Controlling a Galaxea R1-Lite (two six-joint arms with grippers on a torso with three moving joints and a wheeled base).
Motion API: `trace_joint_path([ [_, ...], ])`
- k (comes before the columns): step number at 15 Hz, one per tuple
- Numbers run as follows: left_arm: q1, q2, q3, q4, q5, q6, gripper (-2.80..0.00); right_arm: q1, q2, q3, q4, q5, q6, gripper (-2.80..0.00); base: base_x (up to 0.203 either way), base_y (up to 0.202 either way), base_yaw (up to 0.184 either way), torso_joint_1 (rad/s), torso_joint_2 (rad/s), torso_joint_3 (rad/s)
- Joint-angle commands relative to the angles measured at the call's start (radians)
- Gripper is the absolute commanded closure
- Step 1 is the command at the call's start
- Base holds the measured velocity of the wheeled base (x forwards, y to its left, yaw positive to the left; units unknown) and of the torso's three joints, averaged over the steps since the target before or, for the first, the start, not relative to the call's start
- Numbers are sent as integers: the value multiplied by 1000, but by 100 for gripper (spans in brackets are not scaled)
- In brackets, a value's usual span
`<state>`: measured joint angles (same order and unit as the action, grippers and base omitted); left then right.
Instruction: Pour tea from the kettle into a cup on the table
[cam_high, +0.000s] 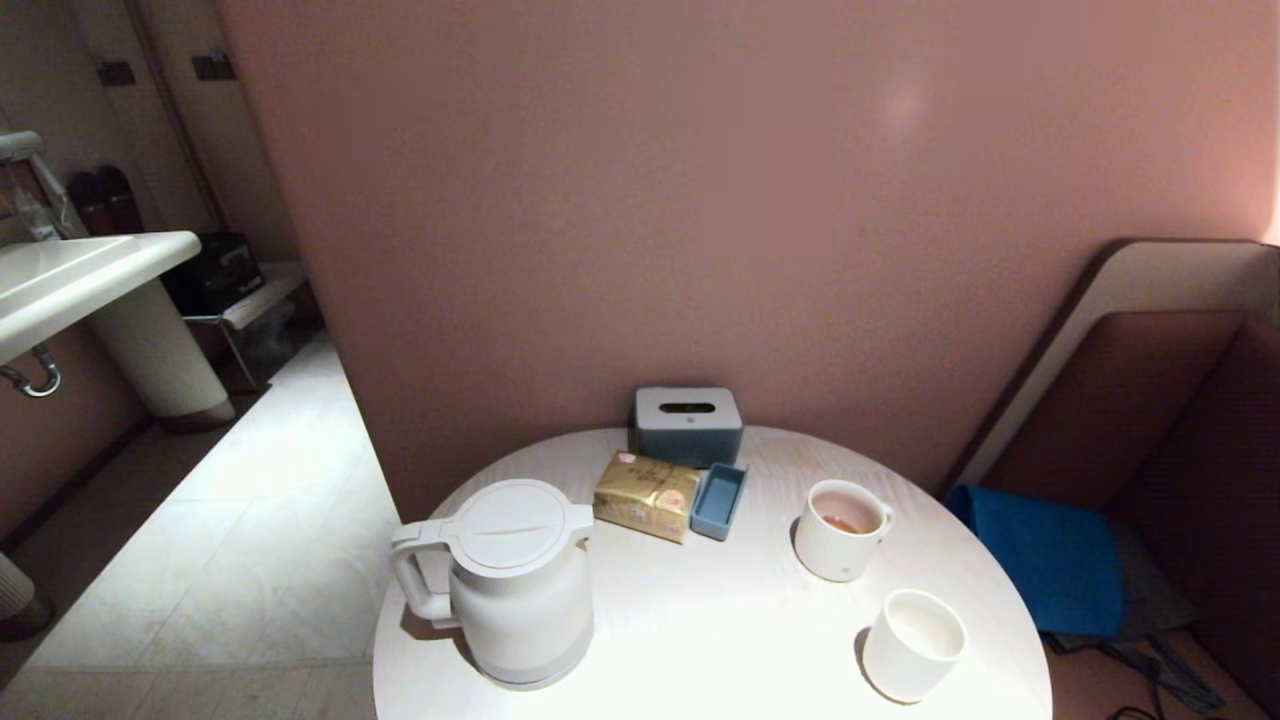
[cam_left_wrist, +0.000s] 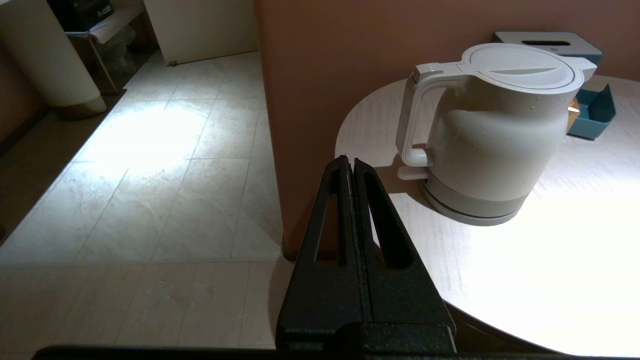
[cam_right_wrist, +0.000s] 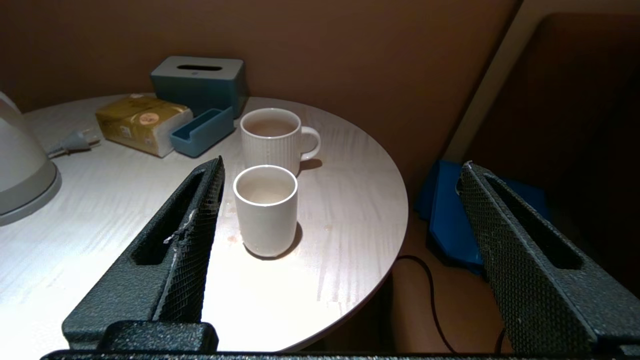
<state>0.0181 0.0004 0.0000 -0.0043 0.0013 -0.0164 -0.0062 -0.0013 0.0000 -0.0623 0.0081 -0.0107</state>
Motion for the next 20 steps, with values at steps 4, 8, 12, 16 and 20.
trace_joint_path([
  [4, 0, 0, 0, 0, 0, 0, 0, 0, 1, 0, -4, 0, 0, -280, 0, 0, 0, 0, 0, 0],
  [8, 0, 0, 0, 0, 0, 0, 0, 0, 1, 0, -8, 0, -3, -280, 0, 0, 0, 0, 0, 0],
  [12, 0, 0, 0, 0, 0, 0, 0, 0, 1, 0, -8, 0, -3, -280, 0, 0, 0, 0, 0, 0],
  [16, 0, 0, 0, 0, 0, 0, 0, 0, 1, 0, -8, 1, -2, 0, 0, 0, 0, 0, 0, 0],
  [20, 0, 0, 0, 0, 0, 0, 0, 0, 1, 0, -8, 1, -3, 0, 0, 0, 0, 0, 0, 0],
])
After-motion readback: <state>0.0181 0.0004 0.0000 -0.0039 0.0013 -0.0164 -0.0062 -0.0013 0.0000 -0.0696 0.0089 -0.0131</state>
